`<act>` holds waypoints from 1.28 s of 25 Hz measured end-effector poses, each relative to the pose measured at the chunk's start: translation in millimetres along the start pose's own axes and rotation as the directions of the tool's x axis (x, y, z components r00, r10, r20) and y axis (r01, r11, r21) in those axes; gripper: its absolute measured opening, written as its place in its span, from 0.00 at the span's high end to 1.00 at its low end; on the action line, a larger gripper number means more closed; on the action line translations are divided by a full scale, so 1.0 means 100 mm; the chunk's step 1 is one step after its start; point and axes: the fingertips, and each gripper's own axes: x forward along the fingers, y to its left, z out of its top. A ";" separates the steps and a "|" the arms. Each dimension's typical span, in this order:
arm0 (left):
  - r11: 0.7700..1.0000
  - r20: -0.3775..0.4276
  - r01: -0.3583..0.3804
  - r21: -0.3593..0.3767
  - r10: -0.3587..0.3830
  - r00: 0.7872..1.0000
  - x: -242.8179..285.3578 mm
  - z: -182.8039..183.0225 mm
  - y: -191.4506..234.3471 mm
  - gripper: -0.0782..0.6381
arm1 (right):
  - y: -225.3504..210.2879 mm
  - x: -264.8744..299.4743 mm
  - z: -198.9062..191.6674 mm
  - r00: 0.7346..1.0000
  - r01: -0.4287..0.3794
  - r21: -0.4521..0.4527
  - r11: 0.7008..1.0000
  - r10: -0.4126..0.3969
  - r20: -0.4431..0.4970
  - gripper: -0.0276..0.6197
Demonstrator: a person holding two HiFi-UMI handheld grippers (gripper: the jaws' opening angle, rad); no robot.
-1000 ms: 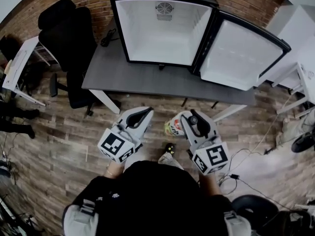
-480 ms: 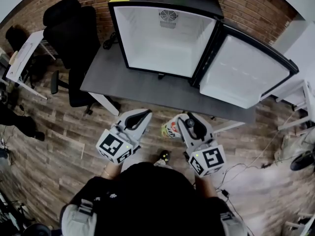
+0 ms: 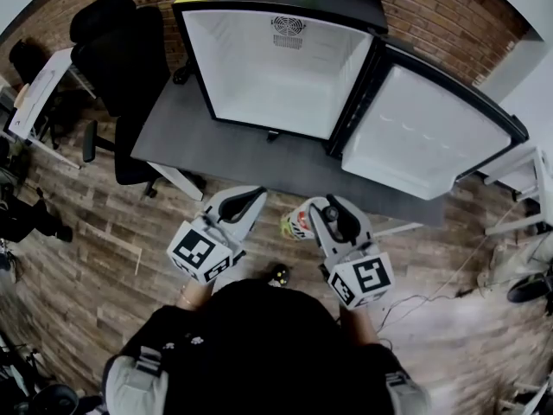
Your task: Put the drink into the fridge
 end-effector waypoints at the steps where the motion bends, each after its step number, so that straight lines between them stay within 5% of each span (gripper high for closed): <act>1: 1.000 -0.001 -0.002 0.003 0.002 1.000 0.03 0.00 -0.01 0.89 | -0.04 0.00 0.00 1.000 -0.003 0.000 1.000 0.003 0.001 0.74; 15: 0.996 -0.004 -0.090 -0.004 0.090 0.996 0.18 -0.05 0.34 0.89 | -0.23 0.38 0.00 0.997 -0.073 -0.006 0.997 0.073 -0.001 0.74; 32: 0.998 0.048 -0.058 -0.016 0.058 0.997 0.69 0.13 1.41 0.89 | -0.61 1.45 0.32 0.999 -0.042 -0.056 0.998 0.043 0.009 0.74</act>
